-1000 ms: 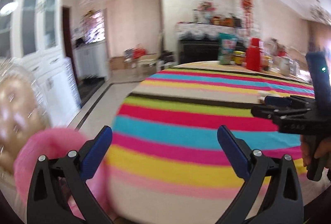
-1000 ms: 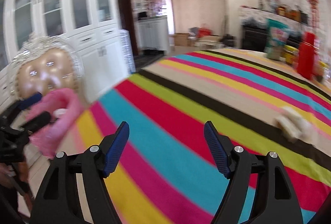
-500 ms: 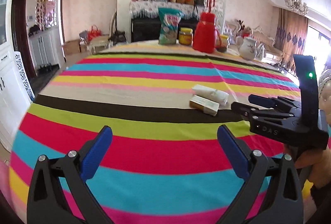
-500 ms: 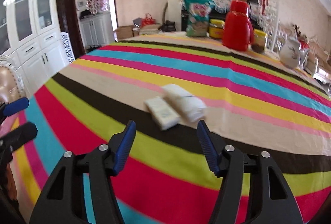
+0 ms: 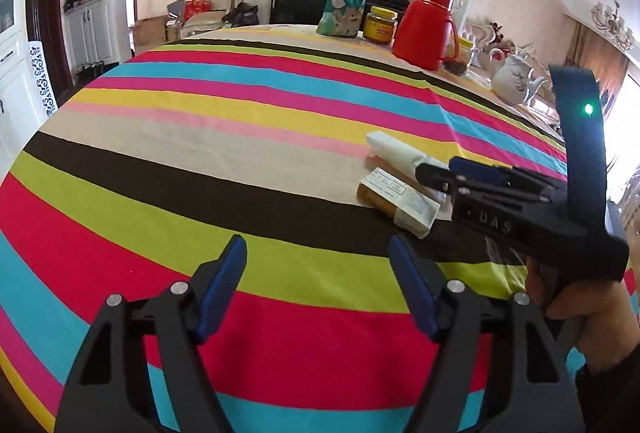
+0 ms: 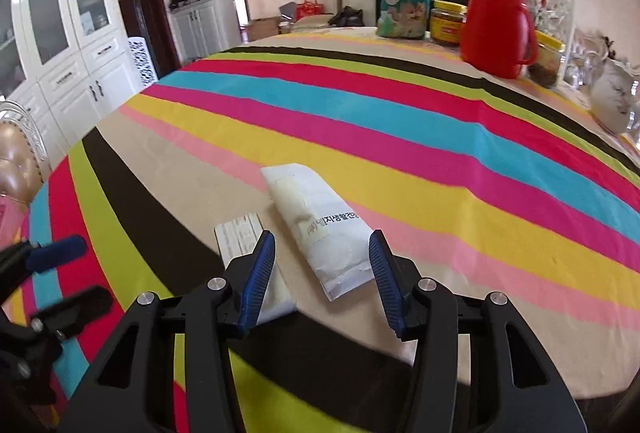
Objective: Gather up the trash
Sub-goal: 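Grasp the white printed packet with the right tool while the left tool approaches the small white box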
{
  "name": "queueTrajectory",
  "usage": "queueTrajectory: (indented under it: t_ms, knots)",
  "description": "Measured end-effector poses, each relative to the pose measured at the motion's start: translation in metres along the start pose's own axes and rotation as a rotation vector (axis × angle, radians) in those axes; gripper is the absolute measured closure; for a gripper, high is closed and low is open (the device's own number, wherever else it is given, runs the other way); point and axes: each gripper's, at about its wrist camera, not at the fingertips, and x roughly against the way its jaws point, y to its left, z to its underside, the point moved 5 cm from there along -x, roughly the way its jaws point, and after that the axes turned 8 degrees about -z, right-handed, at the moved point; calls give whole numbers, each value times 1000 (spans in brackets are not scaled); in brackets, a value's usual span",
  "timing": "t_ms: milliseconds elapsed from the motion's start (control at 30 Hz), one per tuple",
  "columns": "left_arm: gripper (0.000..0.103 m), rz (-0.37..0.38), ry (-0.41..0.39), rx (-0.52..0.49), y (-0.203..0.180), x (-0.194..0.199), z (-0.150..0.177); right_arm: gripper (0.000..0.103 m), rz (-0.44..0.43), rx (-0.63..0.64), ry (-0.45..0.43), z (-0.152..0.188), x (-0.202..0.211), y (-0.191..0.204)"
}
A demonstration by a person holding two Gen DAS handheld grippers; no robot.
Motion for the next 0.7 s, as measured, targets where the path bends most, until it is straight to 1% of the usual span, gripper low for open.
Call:
queueTrajectory:
  t_ms: [167, 233, 300, 367, 433, 600, 700]
  knots:
    - [33, -2, 14, -6, -13, -5, 0, 56, -49, -1, 33, -4, -4, -8]
    - [32, -4, 13, -11, -19, -4, 1, 56, -57, -13, 23, -9, 2, -15]
    - [32, 0, 11, -10, -22, -2, 1, 55, -83, -12, 3, -17, 9, -16]
    - [32, -1, 9, -14, -26, 0, 2, 55, -74, 8, 8, -20, 10, -17]
    - [31, -8, 0, -18, -28, 3, 2, 55, -72, 12, 30, -22, 4, -19]
    - [31, -24, 6, 13, -22, 4, 5, 55, -116, 11, 68, -24, -17, -12]
    - [31, -38, 5, 14, -18, 6, 10, 55, -93, 23, 106, -22, -35, -9]
